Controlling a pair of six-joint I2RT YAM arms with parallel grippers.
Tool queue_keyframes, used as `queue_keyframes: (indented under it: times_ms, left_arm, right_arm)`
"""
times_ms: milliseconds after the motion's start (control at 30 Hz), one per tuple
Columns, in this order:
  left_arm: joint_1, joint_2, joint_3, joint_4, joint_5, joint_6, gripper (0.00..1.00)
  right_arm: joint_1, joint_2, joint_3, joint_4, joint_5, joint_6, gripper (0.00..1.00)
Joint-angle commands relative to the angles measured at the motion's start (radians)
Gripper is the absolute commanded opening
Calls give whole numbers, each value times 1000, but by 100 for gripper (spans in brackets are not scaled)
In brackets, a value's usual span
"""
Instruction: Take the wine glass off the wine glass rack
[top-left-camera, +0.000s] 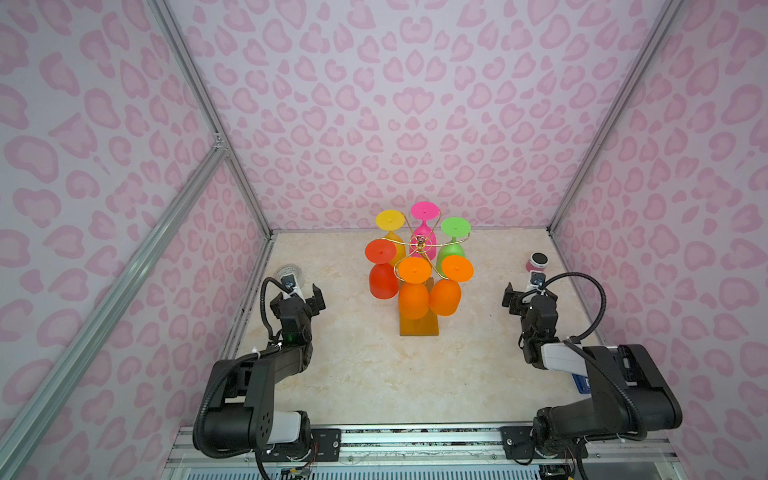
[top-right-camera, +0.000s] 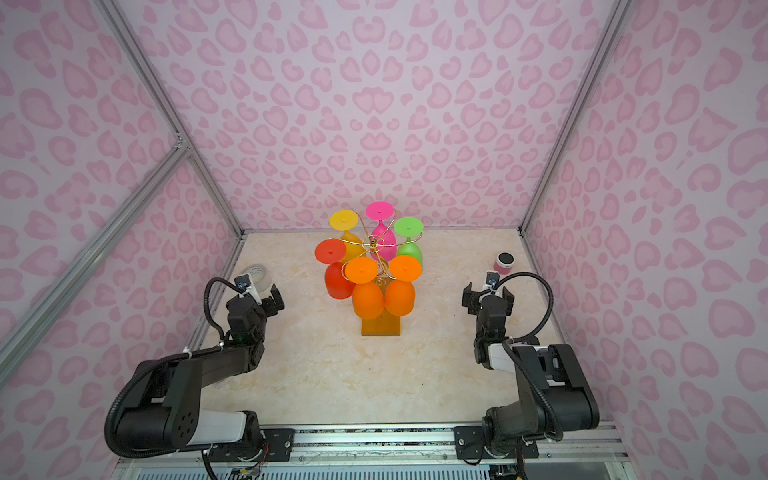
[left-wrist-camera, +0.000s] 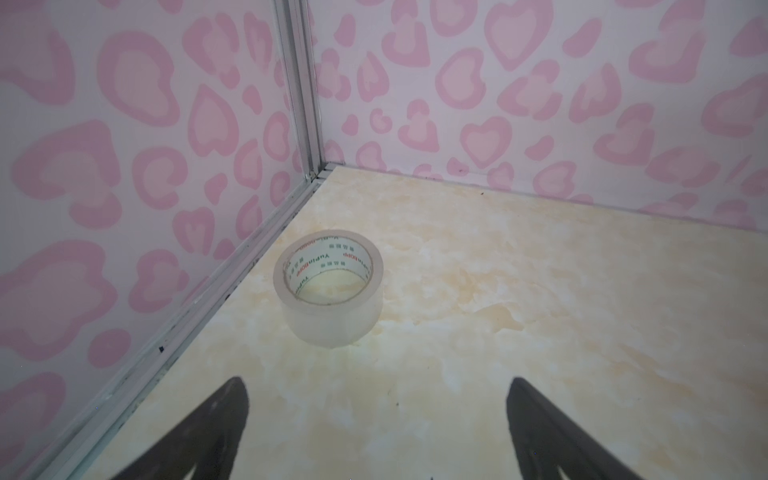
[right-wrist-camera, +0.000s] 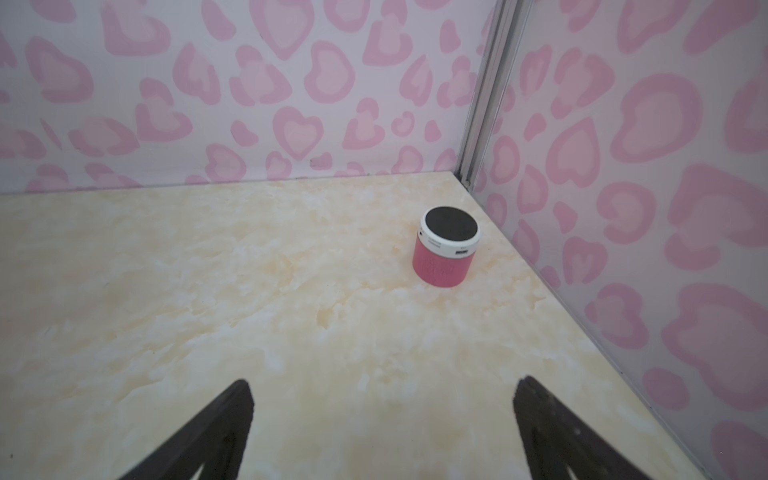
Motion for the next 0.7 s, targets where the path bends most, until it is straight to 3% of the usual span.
queue_keyframes:
  times_ms: [0, 133, 333, 500, 667]
  left_arm:
    - [-26, -94, 25, -116, -72, -10, 99]
    - [-48, -198, 55, -168, -8, -73, 100]
    - [-95, -314, 146, -296, 105, -177, 99]
    - [-117, -357, 212, -401, 220, -245, 99]
    - [-127, -373, 234, -426, 305, -291, 99]
  right_arm:
    - [3, -91, 33, -174, 4, 39, 98]
    - [0, -214, 100, -328, -78, 150, 98]
    - [-8, -312, 351, -640, -240, 367, 98]
    - [-7, -268, 576, -762, -469, 537, 98]
    - [6, -139, 771, -809, -724, 655, 90]
